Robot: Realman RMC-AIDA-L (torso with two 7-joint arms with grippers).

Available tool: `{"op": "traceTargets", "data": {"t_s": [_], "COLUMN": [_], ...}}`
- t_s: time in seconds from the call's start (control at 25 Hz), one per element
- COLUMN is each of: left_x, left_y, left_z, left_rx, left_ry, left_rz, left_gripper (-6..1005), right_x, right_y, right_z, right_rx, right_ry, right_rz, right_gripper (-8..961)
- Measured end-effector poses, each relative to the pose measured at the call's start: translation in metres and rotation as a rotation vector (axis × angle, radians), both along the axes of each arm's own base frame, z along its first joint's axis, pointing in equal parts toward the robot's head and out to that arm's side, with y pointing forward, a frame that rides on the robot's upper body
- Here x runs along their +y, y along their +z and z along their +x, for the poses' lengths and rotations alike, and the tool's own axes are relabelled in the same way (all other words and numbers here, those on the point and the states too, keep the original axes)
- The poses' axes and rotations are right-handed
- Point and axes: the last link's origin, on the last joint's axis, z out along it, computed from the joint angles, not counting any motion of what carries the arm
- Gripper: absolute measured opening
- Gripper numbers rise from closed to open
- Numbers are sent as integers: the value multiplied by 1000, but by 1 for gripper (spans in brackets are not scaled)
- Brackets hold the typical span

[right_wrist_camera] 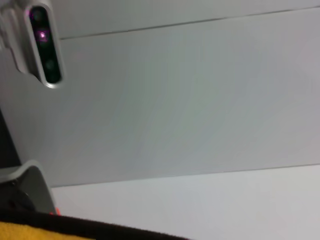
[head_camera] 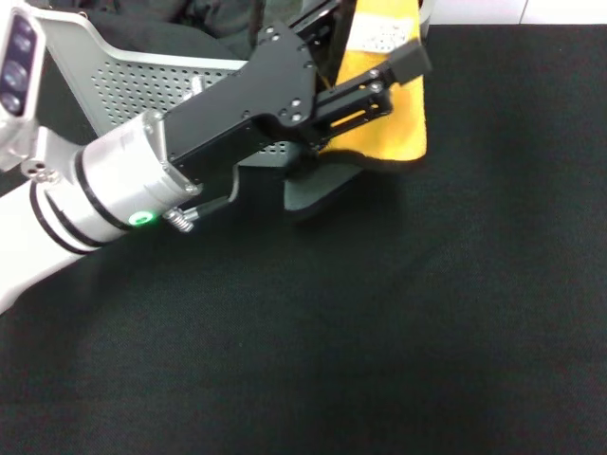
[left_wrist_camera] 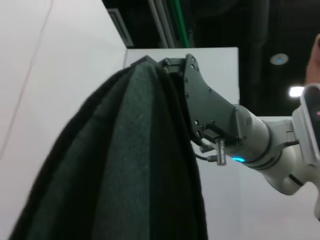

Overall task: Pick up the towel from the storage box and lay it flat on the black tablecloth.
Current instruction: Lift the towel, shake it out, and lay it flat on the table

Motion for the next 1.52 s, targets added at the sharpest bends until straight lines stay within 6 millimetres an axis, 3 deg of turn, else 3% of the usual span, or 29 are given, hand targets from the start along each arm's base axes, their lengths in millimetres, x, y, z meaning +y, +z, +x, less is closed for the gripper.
{"op": "traceTargets", "data": {"t_s": [0.32, 1.52], "left_x": [-7, -21], "left_y": [6, -7], "left_z": [-20, -53], "left_rx": [-22, 51], "left_ry": [79, 220], "left_rz": [27, -9], "left_gripper": [774, 774], "right_x": [0, -10], "right_y": [5, 14], "right_z": [-3, -8], "right_rx": [21, 35], "right_ry": [4, 30], "right_rz": [30, 75], "right_gripper": [50, 56]}}
